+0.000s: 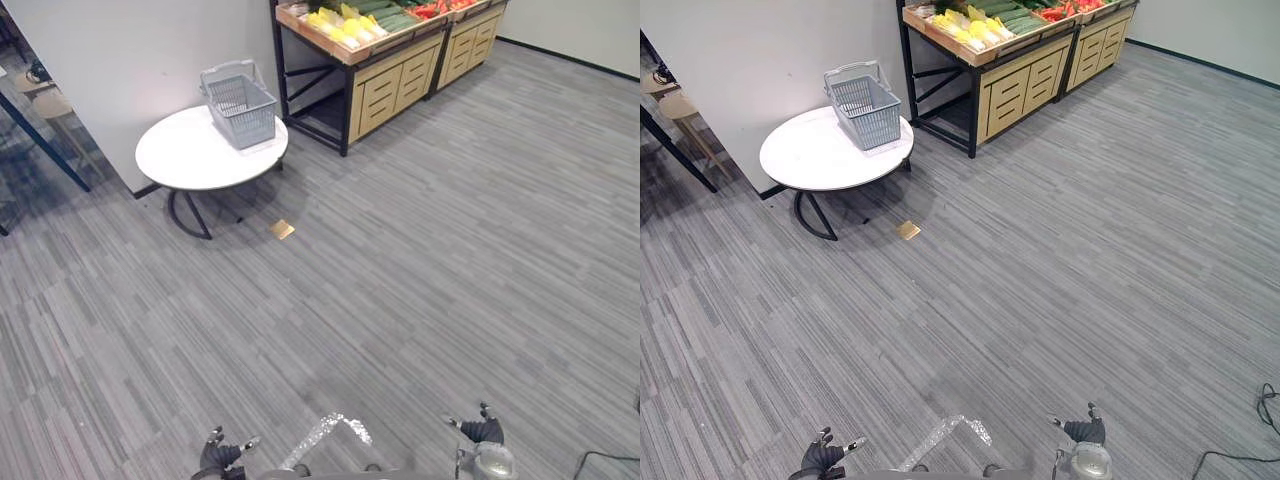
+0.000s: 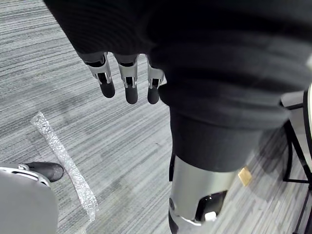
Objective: Pick vegetable in the basket
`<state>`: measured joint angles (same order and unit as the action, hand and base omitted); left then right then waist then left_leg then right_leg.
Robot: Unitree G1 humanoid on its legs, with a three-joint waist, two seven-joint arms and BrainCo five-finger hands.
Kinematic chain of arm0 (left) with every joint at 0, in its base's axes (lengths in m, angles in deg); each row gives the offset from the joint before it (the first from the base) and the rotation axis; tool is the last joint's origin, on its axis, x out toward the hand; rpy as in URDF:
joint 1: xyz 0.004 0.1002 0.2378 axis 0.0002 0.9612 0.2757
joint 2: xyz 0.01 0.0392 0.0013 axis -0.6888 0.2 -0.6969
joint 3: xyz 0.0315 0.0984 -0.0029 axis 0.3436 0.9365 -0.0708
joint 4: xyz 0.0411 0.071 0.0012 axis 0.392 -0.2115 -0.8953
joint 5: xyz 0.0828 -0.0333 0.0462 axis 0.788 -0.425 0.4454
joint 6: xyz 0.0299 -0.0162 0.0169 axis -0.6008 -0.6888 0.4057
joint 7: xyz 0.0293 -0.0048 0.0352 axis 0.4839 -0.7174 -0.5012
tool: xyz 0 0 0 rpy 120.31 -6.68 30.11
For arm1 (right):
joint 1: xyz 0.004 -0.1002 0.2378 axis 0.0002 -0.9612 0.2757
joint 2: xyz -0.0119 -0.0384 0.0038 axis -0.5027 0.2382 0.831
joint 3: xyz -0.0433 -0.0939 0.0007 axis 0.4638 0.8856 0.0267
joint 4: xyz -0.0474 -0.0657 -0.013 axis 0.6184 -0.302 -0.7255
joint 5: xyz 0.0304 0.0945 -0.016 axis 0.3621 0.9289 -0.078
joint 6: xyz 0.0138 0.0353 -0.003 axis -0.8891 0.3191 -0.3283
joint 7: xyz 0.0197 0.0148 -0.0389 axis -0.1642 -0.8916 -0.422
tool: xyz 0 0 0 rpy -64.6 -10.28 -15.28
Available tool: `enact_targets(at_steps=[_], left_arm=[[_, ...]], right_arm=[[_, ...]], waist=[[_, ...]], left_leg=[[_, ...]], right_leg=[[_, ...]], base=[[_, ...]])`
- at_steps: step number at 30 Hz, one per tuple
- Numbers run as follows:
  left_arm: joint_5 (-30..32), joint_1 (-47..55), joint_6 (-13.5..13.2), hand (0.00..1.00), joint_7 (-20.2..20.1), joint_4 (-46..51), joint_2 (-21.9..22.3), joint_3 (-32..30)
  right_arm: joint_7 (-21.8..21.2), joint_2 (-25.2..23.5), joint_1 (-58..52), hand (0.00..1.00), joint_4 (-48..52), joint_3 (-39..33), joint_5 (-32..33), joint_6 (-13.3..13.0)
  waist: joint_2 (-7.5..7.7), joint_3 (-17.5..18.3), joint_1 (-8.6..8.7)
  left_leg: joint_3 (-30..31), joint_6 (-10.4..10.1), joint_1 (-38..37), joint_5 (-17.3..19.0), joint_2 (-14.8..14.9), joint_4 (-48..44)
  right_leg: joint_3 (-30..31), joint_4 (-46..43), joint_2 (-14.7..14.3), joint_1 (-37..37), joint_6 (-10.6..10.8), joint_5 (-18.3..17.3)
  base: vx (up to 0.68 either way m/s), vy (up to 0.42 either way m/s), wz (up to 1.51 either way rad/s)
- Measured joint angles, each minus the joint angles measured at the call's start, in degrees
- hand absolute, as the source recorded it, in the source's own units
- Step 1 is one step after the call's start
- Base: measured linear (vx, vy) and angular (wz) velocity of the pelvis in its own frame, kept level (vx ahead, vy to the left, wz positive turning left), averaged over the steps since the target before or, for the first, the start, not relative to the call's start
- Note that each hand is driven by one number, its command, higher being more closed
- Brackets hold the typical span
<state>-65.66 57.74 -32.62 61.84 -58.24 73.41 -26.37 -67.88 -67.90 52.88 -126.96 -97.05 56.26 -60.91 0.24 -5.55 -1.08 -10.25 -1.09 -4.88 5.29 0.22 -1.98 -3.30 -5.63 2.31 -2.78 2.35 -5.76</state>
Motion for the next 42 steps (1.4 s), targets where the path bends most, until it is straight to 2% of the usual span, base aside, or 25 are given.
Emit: enact_targets(at_steps=[6,17,19,21,22,23,25,27,28,29,30,31,34,35,36,37,38,39,40,41,42], left_arm=[[0.06,0.04,-0.81,0.00,-0.20,2.56,-1.95,1.89],[-0.23,2.24,-0.97,0.00,0.07,7.23,-3.16,2.32],[-0.27,2.15,-0.94,0.00,0.11,8.64,-3.16,1.99],[-0.87,2.18,-0.92,0.00,0.16,9.71,-3.13,1.31],[-1.54,2.27,-0.87,0.00,0.26,10.98,-3.13,1.20],[-1.65,2.24,-0.86,0.00,0.28,11.27,-3.13,1.20],[-2.44,1.87,-0.85,0.00,0.41,14.97,-2.96,1.26],[-2.58,1.53,-0.90,0.00,0.63,16.37,-2.84,1.44],[-2.84,1.29,-0.92,0.00,1.40,17.99,-2.96,1.82],[-2.91,1.16,-0.93,0.00,1.48,18.51,-3.07,1.90],[-3.02,1.10,-0.90,0.00,1.74,19.01,-3.20,2.10],[-3.27,1.22,-0.86,0.00,2.44,19.18,-3.20,2.72],[-3.46,0.94,-0.55,0.00,2.80,19.12,-3.19,3.66],[-3.47,0.09,-0.52,0.00,2.78,18.93,-3.10,4.15],[-3.48,-1.33,-0.52,0.00,2.81,18.05,-2.76,4.15],[-3.52,-1.88,-0.50,0.00,2.88,17.56,-2.70,4.12],[-3.52,-2.33,-0.51,0.00,3.03,17.13,-3.16,4.12],[-3.51,-2.33,-0.49,0.00,3.21,16.57,-3.37,4.01],[-3.49,-2.61,-0.50,0.00,3.41,15.27,-2.62,4.15],[-3.48,-3.48,-0.43,0.00,3.57,14.85,-2.03,4.19],[-3.49,-3.96,-0.43,0.00,3.62,14.91,-1.65,4.07]], right_arm=[[-0.21,2.38,0.03,0.00,0.00,3.68,-1.31,-0.32],[-0.07,2.92,0.46,0.00,2.55,4.96,0.26,-0.12],[-0.01,2.93,0.98,0.00,4.02,4.81,0.73,-0.08],[0.08,2.94,1.98,0.00,4.45,4.77,1.28,-0.06],[0.16,2.95,2.80,0.00,4.52,4.75,1.35,-0.05],[0.19,2.96,3.00,0.00,4.56,4.75,1.38,-0.05],[0.34,2.88,3.64,0.00,6.15,4.79,2.44,0.33],[0.36,2.61,3.06,0.00,7.48,4.83,2.44,0.48],[0.39,1.76,1.93,0.00,10.42,5.07,2.44,0.82],[0.42,1.41,1.29,0.00,11.78,5.44,2.43,0.81],[0.42,1.06,0.11,0.00,13.68,6.60,2.47,0.78],[0.41,0.76,-0.06,0.00,14.62,7.46,2.48,0.78],[0.42,0.01,0.24,0.00,16.41,7.69,2.53,0.50],[0.38,0.05,0.33,0.00,16.53,7.68,2.48,0.43],[0.34,0.54,0.42,0.00,16.49,7.79,2.48,0.48],[0.25,0.81,0.61,0.00,16.30,7.83,2.46,0.50],[0.24,0.90,0.56,0.00,16.24,7.87,2.39,0.50],[0.27,1.42,0.28,0.00,16.18,8.19,2.38,0.51],[0.25,2.54,-0.14,0.00,16.00,8.39,2.34,0.55],[0.27,2.94,1.28,0.00,15.68,8.39,2.35,0.67],[0.11,2.76,2.10,0.00,15.73,8.47,2.36,0.71]], waist=[[-0.03,-0.34,0.15],[0.18,-1.53,0.15],[0.35,-2.19,0.12],[0.35,-2.73,0.05],[0.05,-2.91,-0.13],[0.00,-2.94,-0.18],[-0.48,-3.33,-1.04],[-0.78,-3.61,-1.16],[-0.70,-4.49,-1.00],[-0.52,-5.01,-0.83],[-0.44,-5.44,-0.51],[0.26,-5.29,-0.16],[0.26,-5.39,0.36],[-0.10,-5.58,0.58],[-1.06,-6.32,1.21],[-1.35,-6.79,1.73],[-1.29,-7.20,2.44],[-0.19,-6.84,3.44],[-1.92,-6.78,3.69],[-3.48,-7.07,3.23],[-3.44,-7.12,3.35]], left_leg=[[0.90,0.01,0.02,0.00,-0.34,0.06],[1.53,0.44,2.37,-0.51,-0.54,1.20],[1.38,0.57,3.81,0.27,-0.48,-0.43],[0.59,0.67,5.15,2.78,-0.09,-3.90],[0.13,0.79,6.67,5.32,0.36,-7.35],[-0.10,0.87,7.00,5.93,0.45,-8.16],[-1.11,1.83,9.31,10.81,0.82,-14.17],[-0.83,2.16,9.10,12.21,0.89,-16.06],[0.11,2.84,7.41,14.06,0.71,-17.57],[0.82,3.32,6.40,15.05,0.54,-18.21],[2.00,3.76,4.80,17.03,-0.09,-19.25],[2.77,3.93,3.03,18.77,-0.33,-19.61],[4.86,3.75,-0.17,20.76,-0.14,-18.06],[6.02,3.62,-1.97,20.89,0.56,-15.86],[7.48,3.20,-4.59,20.74,2.12,-13.01],[8.18,2.27,-6.32,20.42,2.92,-11.69],[9.99,0.71,-8.37,19.59,3.22,-10.81],[12.13,-0.80,-10.57,19.80,3.54,-11.28],[13.42,-1.39,-11.72,19.64,4.62,-12.35],[13.44,-5.38,-11.03,17.23,6.20,-14.89],[13.97,-7.73,-9.55,12.54,5.66,-18.70]], right_leg=[[-0.60,1.01,0.26,-0.71,-0.01,0.01],[-0.62,1.26,0.27,2.46,0.04,0.20],[-0.29,0.96,0.31,3.10,0.30,0.02],[0.42,0.71,0.24,3.19,0.51,-0.28],[0.85,0.05,0.15,3.49,0.87,-1.05],[1.10,-0.56,0.15,3.91,1.04,-1.42],[2.19,-9.60,0.64,7.92,2.58,-5.78],[2.03,-17.46,0.98,10.70,3.90,-7.33],[1.74,-31.33,1.77,15.19,4.55,-7.11],[1.71,-37.14,2.20,17.18,4.49,-6.96],[1.57,-45.24,2.78,20.14,3.63,-8.75],[1.10,-48.30,3.30,22.52,2.96,-10.70],[-2.93,-45.57,3.58,28.68,2.61,-12.28],[-4.57,-39.46,3.12,32.10,2.64,-11.44],[-6.33,-31.70,1.29,34.29,1.88,-8.44],[-7.03,-26.74,0.60,34.60,0.69,-5.85],[-7.36,-18.02,-0.45,35.32,-0.13,0.03],[-6.76,-13.25,-1.69,35.16,-3.15,9.12],[-6.42,-16.16,-2.44,35.11,-6.08,12.60],[-7.65,-20.13,-3.01,35.72,-7.57,10.11],[-8.08,-22.88,-2.26,35.51,-7.78,6.94]], base=[[0.00,0.006,0.05],[-0.05,0.001,0.00],[0.07,0.014,-0.06],[0.13,0.026,-0.18],[0.10,0.028,-0.22],[0.16,0.059,-0.30],[0.16,0.084,-0.23],[0.15,0.106,0.13],[0.21,0.133,0.36],[0.29,0.141,0.54],[0.29,0.077,0.50],[0.31,0.063,0.43],[0.42,0.038,0.36],[0.53,-0.023,0.59],[0.61,-0.074,0.66],[0.80,-0.132,0.76],[0.88,-0.200,0.77],[0.79,-0.210,0.77],[0.79,-0.206,0.34],[0.62,-0.157,0.16],[0.91,-0.262,0.08]])
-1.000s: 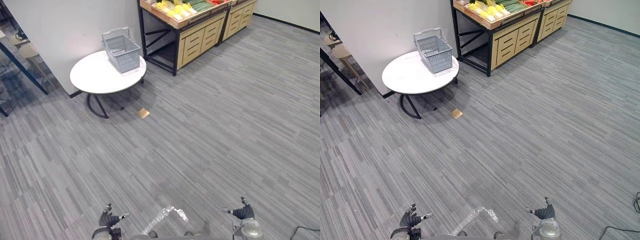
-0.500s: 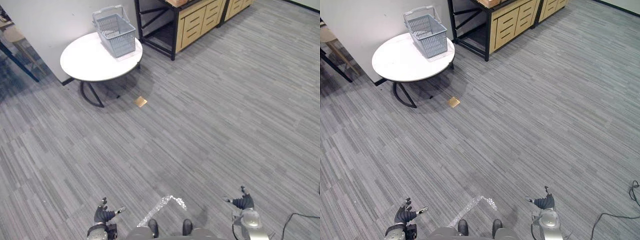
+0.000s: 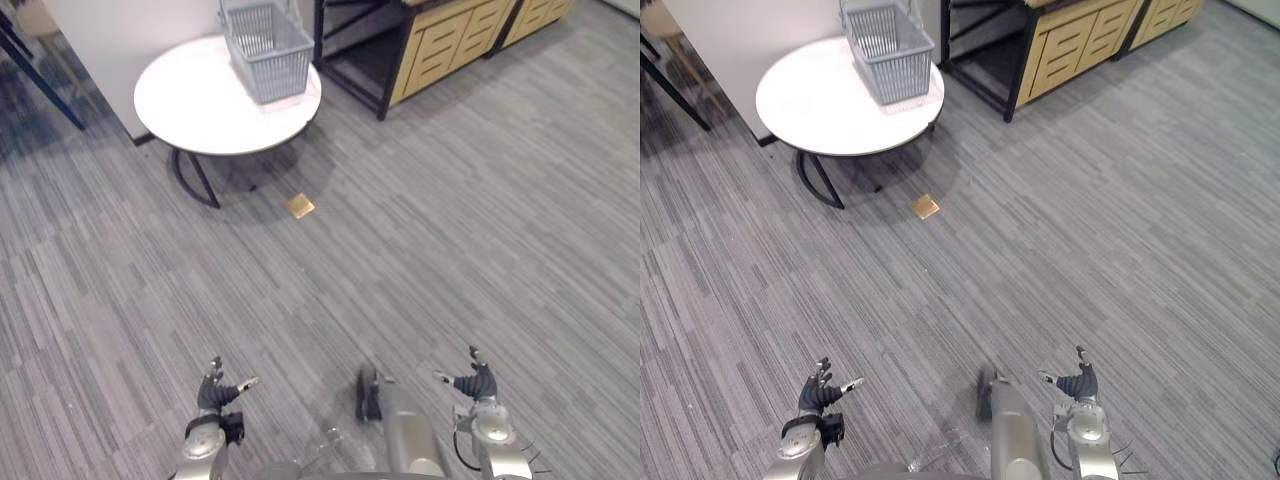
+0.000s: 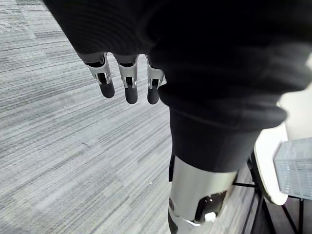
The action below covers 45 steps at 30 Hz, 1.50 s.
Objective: Pick vegetable in the basket
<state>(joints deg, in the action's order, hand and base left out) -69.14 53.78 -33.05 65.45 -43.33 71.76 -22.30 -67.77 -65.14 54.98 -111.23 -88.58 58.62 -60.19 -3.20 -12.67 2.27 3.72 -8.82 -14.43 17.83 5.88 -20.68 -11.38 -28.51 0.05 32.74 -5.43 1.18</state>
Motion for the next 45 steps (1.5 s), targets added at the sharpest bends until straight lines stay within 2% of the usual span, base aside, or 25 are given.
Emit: enact_targets(at_steps=[2,3,4,6,9,13,14,15,16,19,20,21,23,25,28,30,31,32,34,36,38,40,42,44,45], left_arm=[[0.00,0.69,-0.05,0.00,0.01,0.27,2.28,-0.72],[0.02,2.25,-0.42,0.00,-0.12,1.44,3.32,-1.03],[0.01,3.01,-0.57,0.00,-0.69,2.52,3.31,-1.04],[-0.05,3.02,-0.43,0.00,-1.10,3.11,3.58,-0.96],[-0.18,4.16,-0.41,0.00,-1.13,4.46,4.54,-0.88],[-0.16,5.45,-0.10,0.00,-1.02,5.12,4.61,-0.52],[-0.16,5.63,-0.09,0.00,-1.00,5.25,4.62,-0.54],[-0.13,5.78,0.05,0.00,-0.91,5.23,4.13,-0.63],[-0.09,5.93,0.05,0.00,-0.90,5.46,3.77,-0.56],[-0.09,5.54,0.10,0.00,-0.95,5.39,3.87,0.16],[-0.09,5.83,0.25,0.00,-0.95,5.16,3.41,0.35],[-0.10,5.73,0.28,0.00,-0.87,5.11,2.71,1.22],[0.08,5.22,0.34,0.00,-0.64,4.94,2.10,1.89],[0.15,4.90,0.18,0.00,0.05,5.00,2.04,1.93],[0.21,4.83,0.15,0.00,0.14,4.71,2.22,1.96],[0.49,3.86,0.23,0.00,0.12,2.59,2.25,2.35],[0.84,3.93,0.23,0.00,0.12,2.47,2.18,2.36],[1.50,3.67,0.36,0.00,0.16,0.63,3.20,2.59],[2.41,4.04,0.47,0.00,0.07,0.72,4.37,2.71],[2.90,3.53,0.46,0.00,0.05,1.43,5.78,1.67],[2.92,5.38,0.45,0.00,0.06,2.82,5.95,1.30],[3.01,7.90,0.44,0.00,0.03,4.28,6.19,1.31],[3.44,9.16,0.51,0.00,0.03,4.48,6.29,1.23],[3.54,9.98,0.53,0.00,0.03,4.38,6.28,1.30],[3.63,10.29,0.54,0.00,0.03,3.86,6.15,1.33]], right_arm=[[-0.14,-0.01,-0.84,0.00,1.89,1.44,0.00,-0.04],[-0.14,-0.68,-1.39,0.00,3.18,2.58,0.04,-0.45],[0.07,-1.70,-1.68,0.00,4.35,2.63,0.18,-0.70],[0.21,-2.83,-1.32,0.00,5.09,2.68,1.04,-1.09],[0.55,-3.01,-1.08,0.00,6.70,2.52,2.32,-0.88],[1.90,-2.32,-0.34,0.00,6.63,2.38,2.62,-0.76],[2.24,-2.33,-0.34,0.00,6.54,2.21,2.62,-0.75],[2.50,-2.74,-0.42,0.00,6.02,2.20,2.62,-0.56],[2.50,-3.33,-1.37,0.00,5.93,2.10,2.55,-0.49],[2.51,-4.39,-2.08,0.00,5.87,1.06,2.34,-0.41],[2.50,-5.03,-2.33,0.00,5.86,1.15,2.00,-0.39],[2.45,-5.43,-2.63,0.00,5.86,1.72,1.84,-0.37],[2.38,-5.83,-2.87,0.00,6.39,3.20,0.52,-0.33],[2.33,-5.83,-3.12,0.00,8.03,5.08,-0.21,-0.39],[2.22,-6.17,-3.67,0.00,12.19,6.32,-0.67,-0.56],[2.23,-5.58,-4.57,0.00,13.83,6.00,-0.68,-0.53],[2.25,-5.71,-4.72,0.00,13.80,6.06,-0.69,-0.51],[2.30,-5.42,-4.75,0.00,13.74,6.21,-0.72,-0.36],[2.30,-5.17,-4.77,0.00,16.20,6.44,-0.73,-0.26],[2.31,-4.60,-5.16,0.00,19.07,7.25,-0.71,-0.39],[2.40,-4.84,-5.48,0.00,21.15,9.00,-0.69,-0.46],[2.41,-4.77,-5.70,0.00,26.51,10.48,-0.84,-1.17],[2.38,-4.48,-4.77,0.00,29.29,10.85,-1.73,-2.08],[2.33,-3.65,-4.10,0.00,29.67,11.77,-2.97,-2.34],[2.22,-2.70,-4.00,0.00,29.80,12.53,-4.20,-2.21]], waist=[[-0.47,-0.35,-0.15],[-0.56,-0.66,-0.46],[-1.01,-0.65,-1.60],[0.30,-1.15,-4.08],[0.72,-1.31,-5.05],[1.55,-1.43,-6.52],[1.44,-1.23,-6.61],[2.30,-0.30,-7.24],[4.55,0.94,-7.60],[6.49,1.17,-7.73],[6.85,1.24,-7.16],[6.86,1.17,-6.23],[6.54,1.05,-6.16],[5.73,0.99,-5.44],[5.05,1.15,-3.02],[5.87,1.65,-3.03],[6.66,2.18,-3.04],[5.42,2.35,-3.10],[3.53,2.95,-2.90],[1.56,1.87,-2.80],[1.24,1.59,-3.54],[1.72,2.01,-4.75],[1.03,2.66,-4.99],[-0.15,3.33,-4.86],[-1.37,4.09,-4.89]], left_leg=[[-0.12,1.00,4.42,-17.04,-0.72,-14.45],[-1.05,0.60,10.60,-20.40,1.60,-29.61],[-4.26,3.35,17.58,-16.56,4.60,-42.57],[-8.84,5.89,26.81,-11.54,6.71,-48.42],[-15.67,6.47,36.82,-6.44,7.93,-36.51],[-18.03,4.59,38.76,-9.34,3.29,-3.17],[-17.76,5.19,38.51,-11.08,2.73,1.05],[-17.52,7.99,37.98,-17.64,0.99,1.00],[-17.88,10.42,38.81,-17.10,-0.55,-1.35],[-18.13,11.69,36.78,-12.05,-3.10,-5.99],[-17.92,12.07,33.47,-9.18,-4.31,-6.17],[-17.17,12.46,29.31,-6.50,-5.17,-5.25],[-16.00,12.99,23.05,-3.80,-5.81,-4.66],[-14.16,13.23,16.43,-3.04,-5.72,-1.35],[-9.71,11.26,10.54,-0.35,-4.76,2.33],[-5.87,9.35,7.46,1.99,-4.69,2.88],[-4.93,8.85,6.91,2.33,-5.04,2.73],[-2.10,7.63,5.23,3.34,-3.83,2.43],[-0.24,4.93,6.87,1.70,-1.70,-0.65],[-1.07,0.54,13.23,-1.02,0.67,-14.40],[-8.06,1.67,18.47,0.00,6.06,-26.57],[-13.64,4.20,22.03,1.12,7.95,-25.10],[-14.76,4.36,24.72,1.15,8.04,-18.37],[-14.87,6.45,24.41,-6.11,6.94,-6.14],[-14.51,4.74,23.41,-9.71,6.97,-1.35]], right_leg=[[-1.50,0.64,-0.11,-7.25,-0.55,-5.19],[-1.36,4.96,-1.14,-14.12,-0.48,-6.96],[-1.14,8.30,-2.52,-19.86,-1.15,-7.51],[-0.42,13.01,-3.15,-26.52,-1.60,-7.90],[-0.01,20.85,-3.29,-36.32,-0.41,-9.52],[2.18,22.79,-1.44,-43.70,2.81,-15.70],[2.44,22.88,-1.28,-44.63,3.37,-16.72],[3.86,22.65,0.43,-45.75,4.85,-18.73],[4.51,20.83,3.01,-45.40,6.59,-19.90],[6.20,6.55,6.37,-42.20,8.04,-19.06],[7.39,-6.94,7.58,-37.76,11.92,-14.54],[8.37,-20.80,8.64,-32.80,13.25,-8.62],[8.56,-34.86,9.08,-25.95,9.79,-11.39],[6.47,-36.18,8.68,-20.46,7.46,-14.26],[5.05,-23.90,5.62,-11.74,8.79,-16.70],[7.72,-5.01,3.45,-9.81,10.17,-13.24],[9.15,1.46,3.19,-10.29,9.29,-9.32],[8.48,0.50,2.48,-12.05,5.44,-4.60],[5.59,-1.14,2.61,-12.75,3.89,-8.22],[2.05,1.32,2.15,-16.98,2.46,-9.67],[-0.28,7.69,0.75,-25.20,2.12,-9.66],[-0.97,11.94,0.75,-29.37,1.91,-9.78],[-0.94,13.13,0.83,-29.64,1.88,-9.82],[-0.86,13.48,0.45,-29.97,2.48,-9.96],[-0.49,13.24,-0.21,-29.79,3.23,-10.30]], base=[[0.84,-0.259,0.26],[0.73,-0.174,0.14],[0.71,-0.151,0.04],[0.62,-0.144,-0.15],[0.55,-0.062,0.00],[0.56,0.091,-0.23],[0.60,0.203,-0.31],[0.63,0.236,-0.32],[0.81,0.280,-0.22],[0.60,0.194,0.10],[0.77,0.257,0.29],[0.75,0.242,0.31],[0.57,0.118,0.25],[0.53,0.017,0.40],[0.51,-0.074,0.70],[0.58,-0.224,0.83],[0.76,-0.317,1.00],[0.45,-0.183,0.85],[0.53,-0.250,0.82],[0.41,-0.234,0.90],[0.42,-0.238,0.65],[0.28,-0.143,0.11],[0.19,-0.015,-0.09],[0.20,0.070,-0.05],[0.13,0.082,0.02]])
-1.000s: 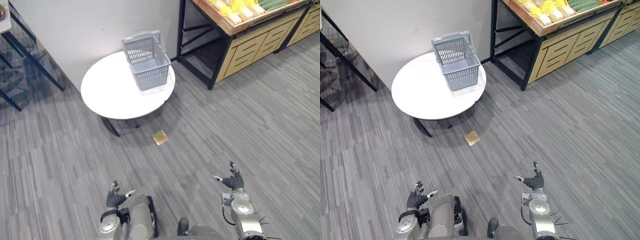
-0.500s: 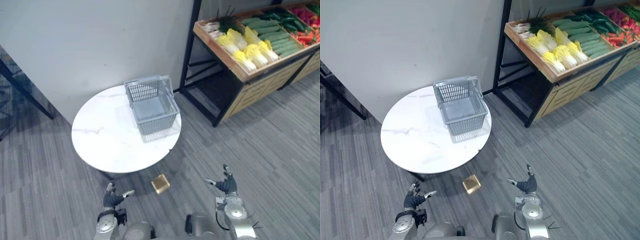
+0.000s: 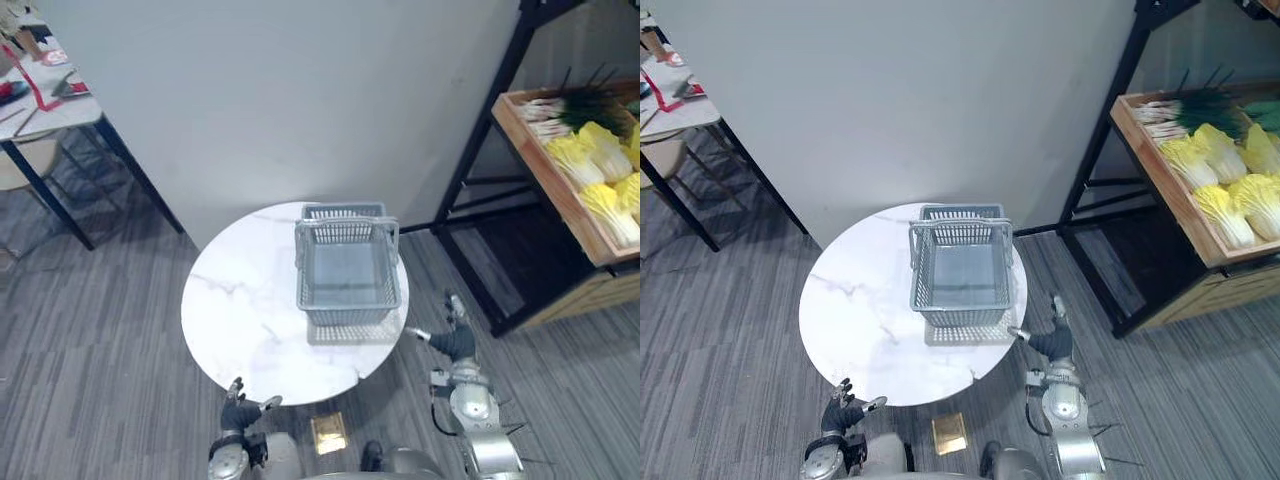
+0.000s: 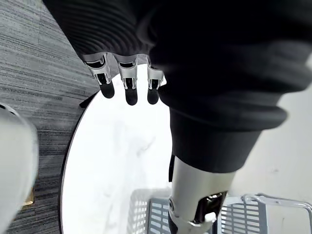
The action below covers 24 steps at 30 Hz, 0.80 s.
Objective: Pick vegetable in the basket
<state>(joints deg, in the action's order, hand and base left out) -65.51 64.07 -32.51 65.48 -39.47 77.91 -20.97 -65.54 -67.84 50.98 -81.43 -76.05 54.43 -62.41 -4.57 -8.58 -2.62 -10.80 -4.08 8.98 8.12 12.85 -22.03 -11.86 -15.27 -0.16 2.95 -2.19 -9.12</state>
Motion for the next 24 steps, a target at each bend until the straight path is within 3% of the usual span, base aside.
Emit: enact_targets(at_steps=[3,4,8,9,12,15,20,22,24], left_arm=[[1.05,-0.23,-0.37,0.00,-0.15,-1.79,-2.45,0.69],[1.05,-0.31,-0.38,0.00,-0.19,-2.35,-2.76,0.93],[1.14,-1.60,-0.63,0.00,-1.05,-6.41,-5.17,3.18],[1.53,-2.00,-0.67,0.00,-1.05,-6.79,-5.79,3.40],[2.10,-3.12,-0.77,0.00,-0.95,-8.72,-6.74,3.80],[2.06,-3.92,-1.22,0.00,-0.77,-8.72,-7.43,4.98],[1.17,-5.72,-2.11,0.00,-0.07,-8.79,-8.58,4.98],[0.06,-6.87,-2.45,0.00,0.18,-8.78,-8.63,4.97],[-1.50,-7.63,-3.09,0.00,0.26,-8.64,-8.66,4.98]], right_arm=[[-0.29,1.49,3.34,0.00,0.68,4.94,-3.83,-0.23],[-0.27,2.28,4.70,0.00,0.62,6.31,-5.03,-0.28],[-0.02,8.38,19.76,0.00,-5.73,14.65,-12.52,-1.35],[0.26,9.70,24.11,0.00,-9.06,16.29,-14.54,-1.34],[0.39,12.47,32.43,0.00,-16.10,19.50,-17.79,-0.91],[1.04,15.82,40.78,0.00,-20.93,22.58,-19.09,-0.33],[1.74,17.83,51.78,0.00,-30.56,23.99,-20.92,0.99],[2.04,19.46,57.08,0.00,-35.49,24.45,-21.81,2.14],[2.73,20.28,60.30,0.00,-38.35,24.51,-22.65,3.14]], waist=[[3.24,0.29,0.13],[3.42,0.40,0.16],[2.92,0.38,-0.25],[2.67,0.22,-1.47],[1.87,-0.51,-2.38],[1.00,-2.13,-2.80],[0.98,-5.06,-3.32],[0.57,-6.09,-4.69],[-0.03,-7.06,-5.03]], left_leg=[[-0.40,0.02,-2.87,-2.79,-3.33,7.43],[-0.44,0.11,-3.06,-3.25,-3.78,8.43],[-0.45,0.51,-3.77,-7.72,-5.94,16.20],[-0.45,0.45,-3.67,-8.99,-6.11,18.27],[0.06,0.70,-3.42,-11.22,-6.50,21.44],[1.39,1.18,-1.27,-12.37,-6.83,22.11],[2.98,1.33,2.02,-13.82,-6.88,22.44],[3.27,1.46,3.79,-14.74,-6.90,22.84],[4.66,1.39,4.83,-15.70,-6.97,23.60]], right_leg=[[1.12,0.93,2.11,0.60,1.26,0.35],[1.30,1.46,2.27,0.63,1.62,0.61],[2.08,4.90,2.60,2.09,2.48,3.31],[2.36,5.73,2.39,2.89,2.39,4.21],[2.16,6.80,2.20,3.96,2.32,5.34],[1.68,6.86,2.30,6.06,2.26,6.11],[0.86,6.57,2.23,8.94,2.15,6.75],[0.68,6.37,2.19,10.82,1.77,7.16],[-0.50,6.32,2.21,11.50,1.71,7.20]], base=[[0.10,0.071,-0.02],[0.04,0.040,-0.03],[-0.03,0.040,-0.02],[-0.09,0.022,-0.06],[-0.07,0.002,0.01],[-0.08,0.005,0.10],[-0.08,-0.004,0.12],[-0.04,-0.008,0.05],[-0.02,-0.016,0.25]])
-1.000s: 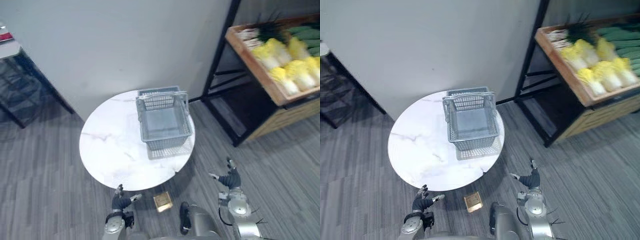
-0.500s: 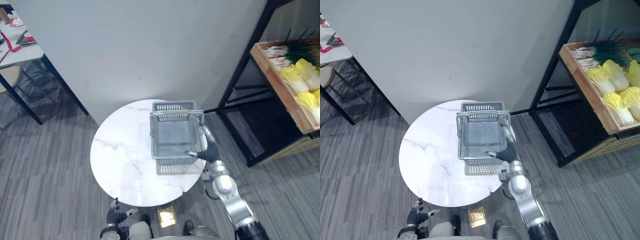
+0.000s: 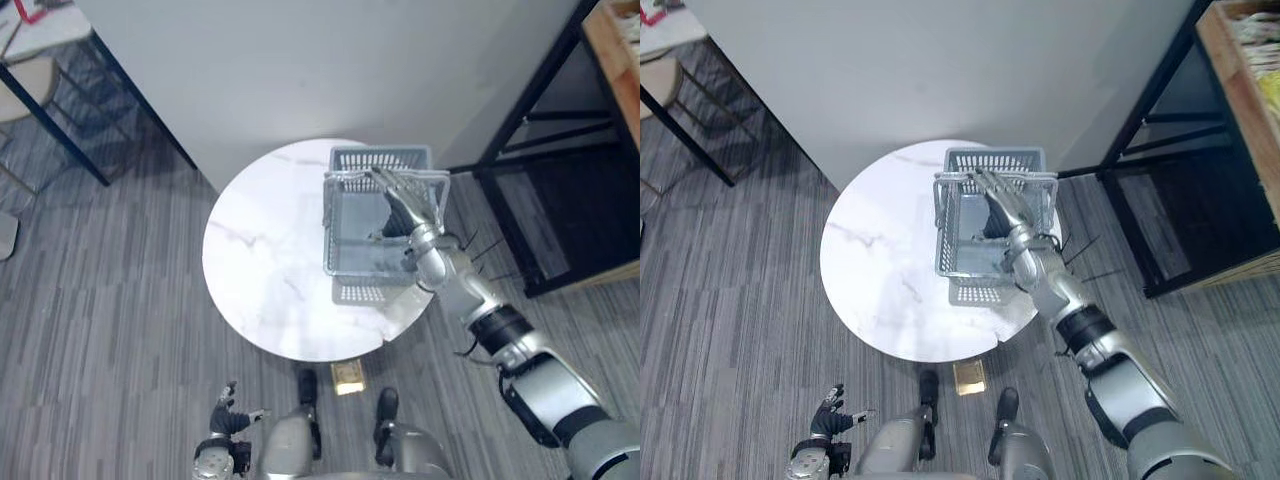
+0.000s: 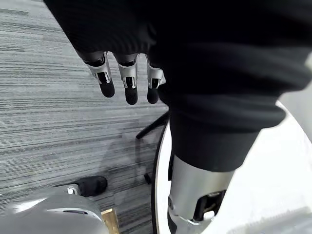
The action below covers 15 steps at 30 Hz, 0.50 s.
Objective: Pick vegetable in the basket
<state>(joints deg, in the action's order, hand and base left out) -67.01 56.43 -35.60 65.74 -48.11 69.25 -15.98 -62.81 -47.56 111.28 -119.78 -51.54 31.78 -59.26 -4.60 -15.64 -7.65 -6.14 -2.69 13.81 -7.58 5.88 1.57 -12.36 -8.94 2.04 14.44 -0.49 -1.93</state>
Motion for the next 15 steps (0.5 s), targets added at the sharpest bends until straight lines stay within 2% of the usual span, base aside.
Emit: enact_targets(at_steps=[5,9,10,13,15], left_arm=[[-2.31,-0.04,-0.99,0.00,0.11,0.32,0.02,0.20],[-3.23,-0.12,-1.41,0.00,0.17,0.34,0.02,0.23],[-3.23,-0.13,-1.41,0.00,0.17,0.28,0.02,0.25],[-3.66,-0.46,-1.40,0.00,0.14,0.15,0.07,1.51],[-4.36,-1.32,-1.42,0.00,0.05,0.15,0.34,2.21]], right_arm=[[1.46,0.41,5.37,0.00,-6.14,-0.19,-0.37,1.78],[2.07,0.79,7.34,0.00,-8.80,-2.65,-0.71,2.38],[2.58,0.82,7.50,1.00,-9.46,-3.22,-0.71,2.35],[3.86,1.86,9.42,1.00,-12.93,-4.95,-0.72,2.93],[3.60,2.99,11.09,1.00,-15.29,-6.42,-0.69,3.39]], waist=[[-0.83,-2.12,-1.12],[-1.03,-2.41,-1.41],[-1.08,-2.44,-1.39],[-1.43,-2.62,-2.66],[-2.20,-3.01,-2.63]], left_leg=[[2.03,-0.14,2.12,-1.01,-0.03,0.47],[4.02,-0.39,3.82,-2.56,-0.33,1.97],[4.42,-0.44,3.90,-2.96,-0.39,2.47],[5.02,-0.75,4.55,-4.02,-0.51,3.72],[6.56,-0.81,4.68,-4.50,-0.90,3.75]], right_leg=[[-0.35,-1.27,-0.01,2.10,-0.09,-0.34],[-1.72,-4.70,0.64,5.03,-0.24,-2.37],[-1.94,-5.27,0.75,5.40,-0.20,-2.73],[-2.31,-8.03,1.19,7.60,-0.48,-3.97],[-3.55,-9.90,2.16,7.82,-0.51,-5.15]], base=[[-0.01,-0.013,0.17],[-0.03,-0.016,0.25],[-0.02,-0.030,0.28],[-0.02,-0.040,0.14],[-0.01,-0.032,0.32]])
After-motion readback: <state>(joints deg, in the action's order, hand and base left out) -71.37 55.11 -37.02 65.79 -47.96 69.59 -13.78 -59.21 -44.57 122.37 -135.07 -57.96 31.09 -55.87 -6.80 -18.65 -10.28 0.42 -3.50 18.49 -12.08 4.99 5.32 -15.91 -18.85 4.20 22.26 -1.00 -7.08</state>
